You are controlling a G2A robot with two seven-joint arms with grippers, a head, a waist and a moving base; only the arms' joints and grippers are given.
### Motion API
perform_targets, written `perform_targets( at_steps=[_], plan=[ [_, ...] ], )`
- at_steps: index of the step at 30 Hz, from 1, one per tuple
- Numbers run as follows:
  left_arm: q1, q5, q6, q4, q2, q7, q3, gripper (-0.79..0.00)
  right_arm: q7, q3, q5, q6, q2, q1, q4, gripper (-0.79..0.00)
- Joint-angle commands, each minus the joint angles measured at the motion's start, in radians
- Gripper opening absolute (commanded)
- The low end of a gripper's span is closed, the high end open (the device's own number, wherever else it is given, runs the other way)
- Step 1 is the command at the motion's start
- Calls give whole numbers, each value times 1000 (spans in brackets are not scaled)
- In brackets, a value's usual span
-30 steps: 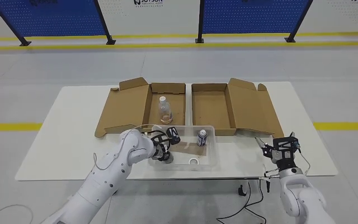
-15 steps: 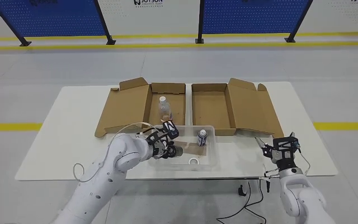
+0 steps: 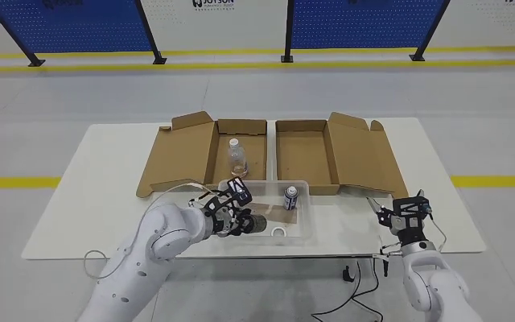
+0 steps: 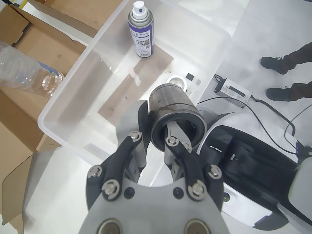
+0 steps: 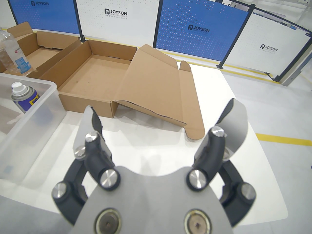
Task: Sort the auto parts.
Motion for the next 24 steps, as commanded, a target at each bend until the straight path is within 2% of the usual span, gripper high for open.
perform_targets(
  at_steps=[1,17,24],
  plan=[
    [4,-3,-3,-9,3,-3,-5,-785,0,0,0,0,0,0,0,0],
    [14,-16,-5,-32,18,4,-18,-785,0,0,0,0,0,0,0,0],
    [13,-7,23,-41,21,40,-26,-785,0,0,0,0,0,0,0,0]
  ],
)
